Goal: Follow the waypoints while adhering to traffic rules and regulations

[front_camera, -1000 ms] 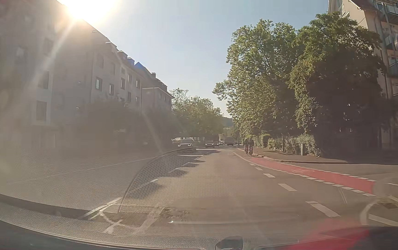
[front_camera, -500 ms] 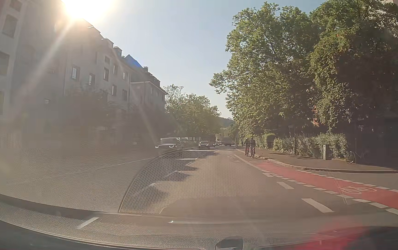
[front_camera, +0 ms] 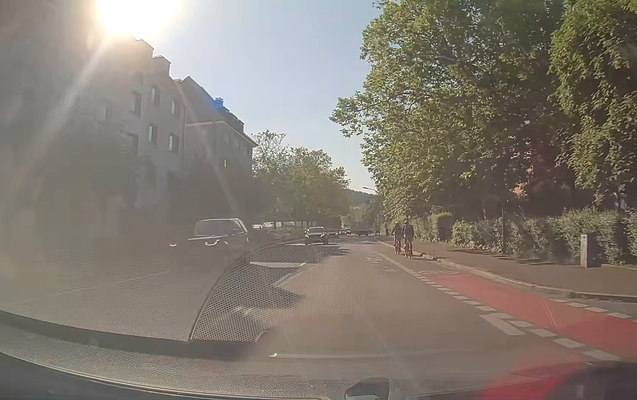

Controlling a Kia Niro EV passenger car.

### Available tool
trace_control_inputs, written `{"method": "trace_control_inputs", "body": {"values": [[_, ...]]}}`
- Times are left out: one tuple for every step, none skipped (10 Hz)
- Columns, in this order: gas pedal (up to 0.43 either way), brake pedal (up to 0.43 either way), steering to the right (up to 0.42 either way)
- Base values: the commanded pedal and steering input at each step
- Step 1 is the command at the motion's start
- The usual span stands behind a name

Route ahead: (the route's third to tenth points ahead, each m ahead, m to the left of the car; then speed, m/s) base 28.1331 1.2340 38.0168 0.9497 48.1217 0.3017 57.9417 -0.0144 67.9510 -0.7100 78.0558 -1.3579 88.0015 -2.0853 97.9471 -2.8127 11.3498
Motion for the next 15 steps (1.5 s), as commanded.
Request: {"method": "trace_control_inputs", "body": {"values": [[0.098,0.0,0.01],[0.11,0.0,0.009],[0.11,0.0,0.009],[0.11,0.0,0.009],[0.11,0.0,0.009],[0.118,0.0,0.009],[0.13,0.0,0.009],[0.13,0.0,0.008],[0.138,0.0,0.008],[0.15,0.0,0.008],[0.15,0.0,0.008],[0.157,0.0,0.007],[0.157,0.0,0.007],[0.157,0.0,0.005],[0.157,0.0,0.005]]}}
